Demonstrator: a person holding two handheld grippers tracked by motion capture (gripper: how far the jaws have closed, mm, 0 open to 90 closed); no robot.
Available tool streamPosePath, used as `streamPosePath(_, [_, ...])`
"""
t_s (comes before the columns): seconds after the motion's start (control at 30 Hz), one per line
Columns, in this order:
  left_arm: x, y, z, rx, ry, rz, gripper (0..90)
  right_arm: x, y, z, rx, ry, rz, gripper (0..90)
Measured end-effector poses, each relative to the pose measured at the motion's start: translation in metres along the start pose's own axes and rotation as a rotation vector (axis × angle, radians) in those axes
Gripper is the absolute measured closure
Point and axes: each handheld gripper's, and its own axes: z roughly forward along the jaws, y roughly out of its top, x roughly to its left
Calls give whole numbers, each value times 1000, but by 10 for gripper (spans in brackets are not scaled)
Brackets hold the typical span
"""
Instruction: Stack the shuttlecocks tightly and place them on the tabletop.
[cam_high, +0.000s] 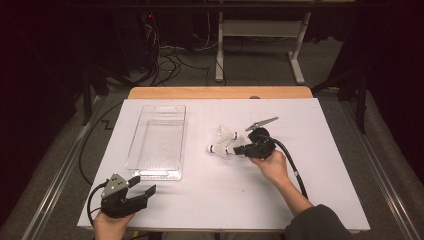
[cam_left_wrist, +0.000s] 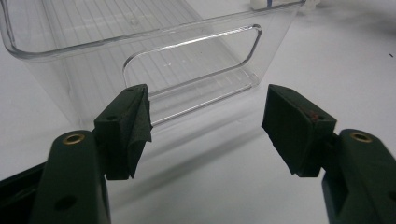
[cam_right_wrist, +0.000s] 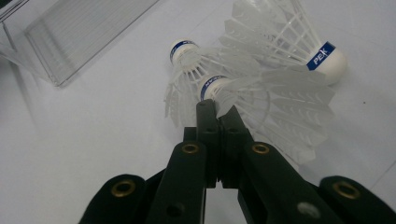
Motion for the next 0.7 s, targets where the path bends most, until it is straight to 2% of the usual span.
streamPosePath(0.27, [0, 0, 0, -1, -1, 1, 331, 4, 4, 7, 3, 0, 1, 900])
streamPosePath(0.7, [0, 0, 0, -2, -2, 2, 333, 6, 7, 14, -26, 18, 6, 900])
